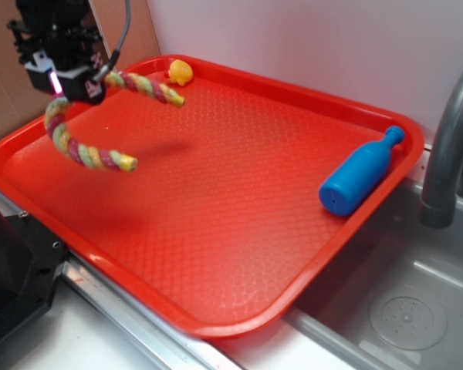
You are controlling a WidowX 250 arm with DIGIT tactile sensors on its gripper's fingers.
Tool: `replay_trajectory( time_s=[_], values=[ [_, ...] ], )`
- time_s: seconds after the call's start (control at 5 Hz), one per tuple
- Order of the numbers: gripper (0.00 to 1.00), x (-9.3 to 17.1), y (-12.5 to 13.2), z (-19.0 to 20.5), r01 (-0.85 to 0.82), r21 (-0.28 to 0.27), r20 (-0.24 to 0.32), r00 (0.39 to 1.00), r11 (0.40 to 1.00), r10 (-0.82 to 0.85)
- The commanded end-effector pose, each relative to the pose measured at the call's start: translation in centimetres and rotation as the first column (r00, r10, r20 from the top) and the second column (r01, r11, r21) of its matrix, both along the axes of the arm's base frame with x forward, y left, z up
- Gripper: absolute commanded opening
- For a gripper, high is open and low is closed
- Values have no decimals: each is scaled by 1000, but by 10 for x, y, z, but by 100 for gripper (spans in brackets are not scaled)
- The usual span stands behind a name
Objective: Grab the multicolored rope.
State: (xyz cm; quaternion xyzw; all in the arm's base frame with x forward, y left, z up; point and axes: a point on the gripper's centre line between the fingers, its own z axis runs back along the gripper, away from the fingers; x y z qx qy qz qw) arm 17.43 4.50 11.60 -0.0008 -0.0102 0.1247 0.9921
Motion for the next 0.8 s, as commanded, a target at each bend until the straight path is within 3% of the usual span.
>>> replay_trajectory(
  time_s=[0.0, 0.2, 0.6],
  values=[
    [0, 19, -18, 54, 103, 24, 126, 987, 994, -105],
    [0, 19, -20, 56, 129, 48, 121, 984, 991, -134],
    [0, 17, -17, 60, 143, 36, 120, 982, 989, -146]
  ],
)
